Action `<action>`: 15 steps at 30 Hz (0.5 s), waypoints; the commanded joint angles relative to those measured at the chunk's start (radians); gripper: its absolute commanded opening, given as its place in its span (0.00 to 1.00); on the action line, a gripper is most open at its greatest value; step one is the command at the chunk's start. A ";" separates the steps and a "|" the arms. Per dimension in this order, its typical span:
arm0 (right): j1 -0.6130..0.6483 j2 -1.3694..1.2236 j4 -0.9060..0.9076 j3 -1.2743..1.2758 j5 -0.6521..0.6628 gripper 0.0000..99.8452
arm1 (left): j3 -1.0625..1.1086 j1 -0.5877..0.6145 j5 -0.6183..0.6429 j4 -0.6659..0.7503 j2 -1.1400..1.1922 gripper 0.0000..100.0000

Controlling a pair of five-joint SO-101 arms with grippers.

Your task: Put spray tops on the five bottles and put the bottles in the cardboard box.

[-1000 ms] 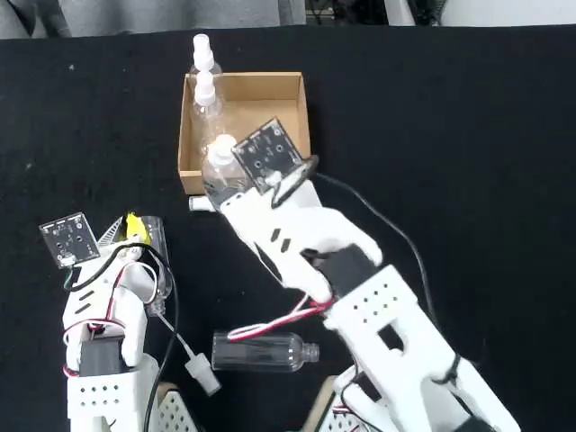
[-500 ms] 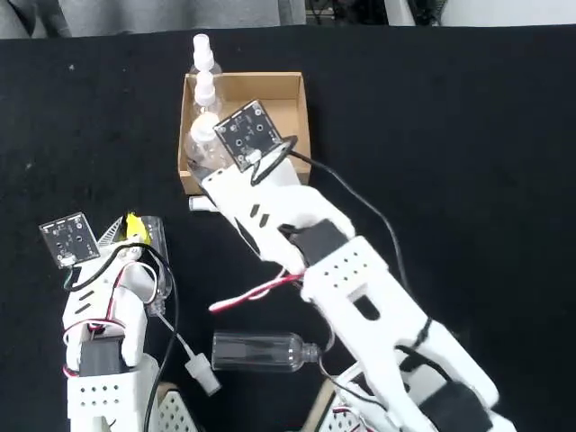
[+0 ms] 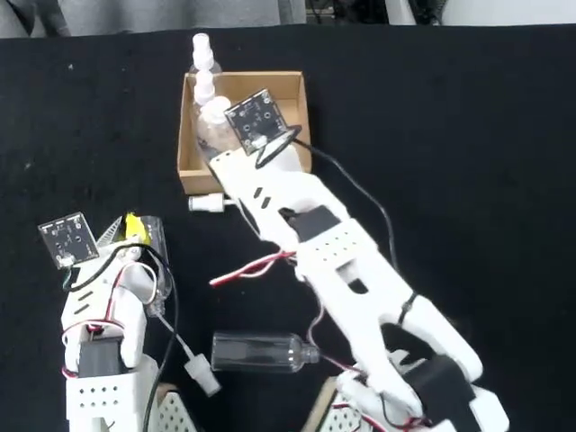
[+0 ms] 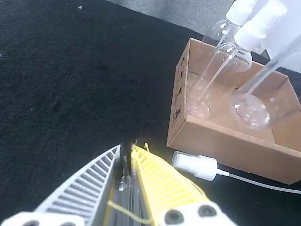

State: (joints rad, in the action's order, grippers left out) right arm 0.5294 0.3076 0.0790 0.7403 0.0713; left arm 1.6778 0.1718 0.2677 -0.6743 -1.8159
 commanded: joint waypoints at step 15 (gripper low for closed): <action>-0.035 -0.194 -0.112 -0.179 0.003 0.01 | 0.022 0.012 0.006 -0.006 -0.011 0.03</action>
State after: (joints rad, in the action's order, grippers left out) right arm 0.5217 0.1220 0.0008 0.6437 0.0713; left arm 1.6778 0.1718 0.2677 -0.6743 -1.8159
